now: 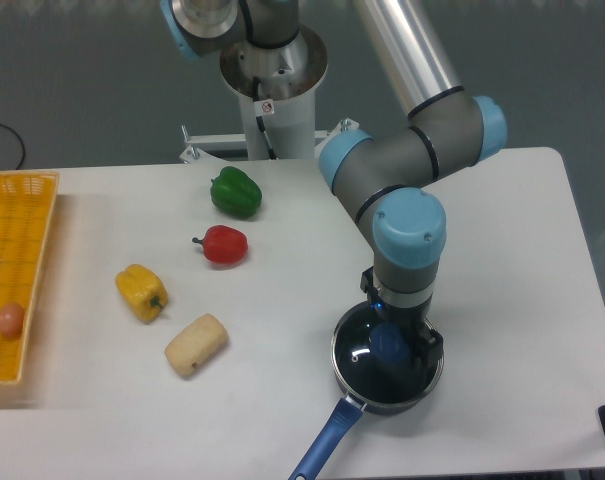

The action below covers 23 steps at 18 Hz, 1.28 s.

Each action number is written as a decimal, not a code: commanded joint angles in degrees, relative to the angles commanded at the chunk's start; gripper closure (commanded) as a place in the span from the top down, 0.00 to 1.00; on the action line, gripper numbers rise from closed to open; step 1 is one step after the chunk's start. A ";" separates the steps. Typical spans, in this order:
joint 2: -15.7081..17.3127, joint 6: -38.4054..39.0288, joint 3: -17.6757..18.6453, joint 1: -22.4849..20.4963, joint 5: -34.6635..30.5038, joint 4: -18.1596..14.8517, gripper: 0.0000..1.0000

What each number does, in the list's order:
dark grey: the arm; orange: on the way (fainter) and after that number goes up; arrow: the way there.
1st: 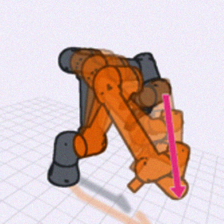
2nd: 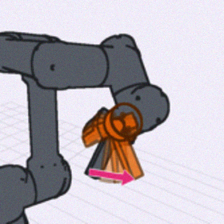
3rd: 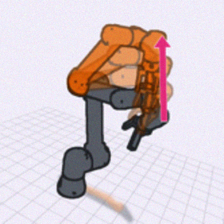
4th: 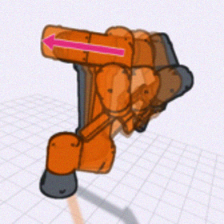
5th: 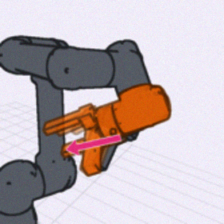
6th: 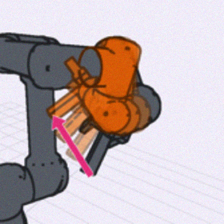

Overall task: Open the lid
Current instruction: 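Lower the gripper onto the blue knob of the glass lid, then close the gripper around the blue lid knob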

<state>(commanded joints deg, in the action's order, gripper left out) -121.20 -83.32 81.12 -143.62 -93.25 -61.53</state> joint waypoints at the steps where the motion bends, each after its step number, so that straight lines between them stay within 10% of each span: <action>1: -0.09 0.00 0.00 0.18 -0.26 0.18 1.00; 23: -0.44 -0.35 0.79 0.88 -0.53 0.09 0.89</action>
<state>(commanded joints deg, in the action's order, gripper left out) -121.64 -83.67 81.91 -142.73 -93.78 -61.43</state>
